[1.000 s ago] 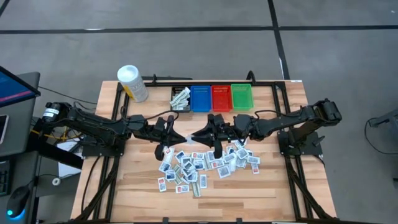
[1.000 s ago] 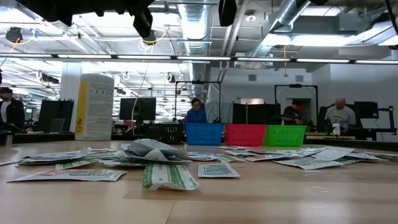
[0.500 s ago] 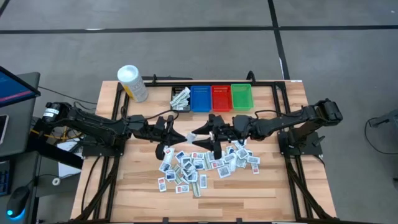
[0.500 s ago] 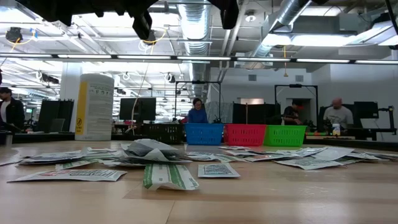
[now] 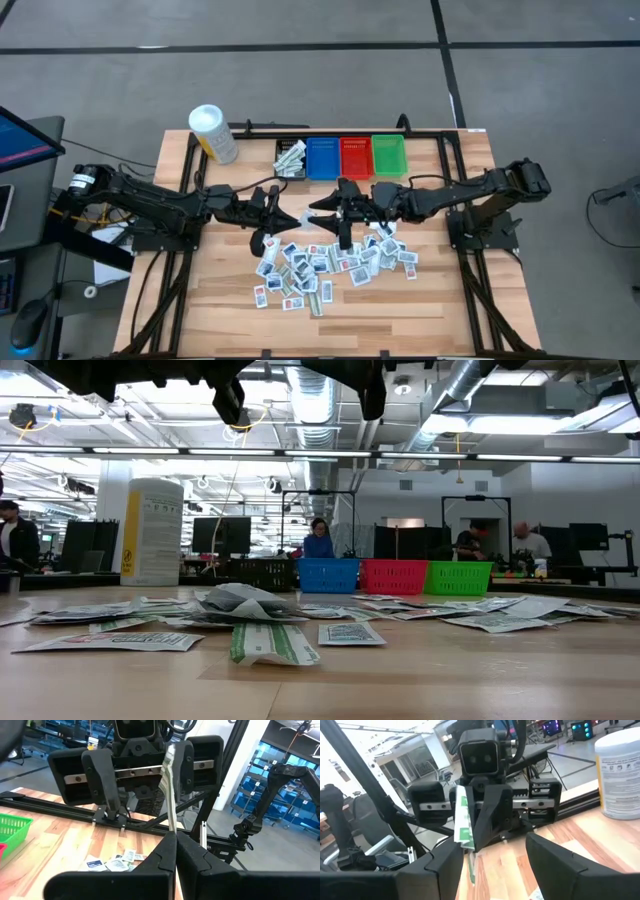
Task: Pick & Place First Aid Supplies
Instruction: Put the green bandage pack in the black bin
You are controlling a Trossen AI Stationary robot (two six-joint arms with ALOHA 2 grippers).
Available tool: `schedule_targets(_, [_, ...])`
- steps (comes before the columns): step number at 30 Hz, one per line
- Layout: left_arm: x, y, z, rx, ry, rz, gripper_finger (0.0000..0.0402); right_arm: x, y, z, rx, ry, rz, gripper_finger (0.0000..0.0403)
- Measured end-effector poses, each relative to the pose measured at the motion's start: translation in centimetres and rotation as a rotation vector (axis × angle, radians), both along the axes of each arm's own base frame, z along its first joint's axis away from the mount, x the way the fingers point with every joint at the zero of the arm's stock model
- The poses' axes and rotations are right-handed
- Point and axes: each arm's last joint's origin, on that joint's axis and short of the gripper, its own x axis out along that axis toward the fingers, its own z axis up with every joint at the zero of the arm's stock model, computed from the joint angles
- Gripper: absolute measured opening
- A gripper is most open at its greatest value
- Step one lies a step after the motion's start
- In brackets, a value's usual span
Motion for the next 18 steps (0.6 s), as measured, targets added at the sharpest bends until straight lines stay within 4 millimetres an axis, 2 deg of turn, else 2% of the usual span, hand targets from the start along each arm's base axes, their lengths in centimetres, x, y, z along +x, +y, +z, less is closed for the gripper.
schedule_targets(8, [0.0,0.0,0.0,0.0,0.001,0.0,0.0003,-0.7,-0.1,1.2,-0.032,-0.042,-0.002,0.0177])
schedule_targets(18, [0.0,0.0,0.0,0.0,0.001,0.0,0.0003,-2.6,-0.5,3.7,-0.118,-0.086,-0.078,0.0142])
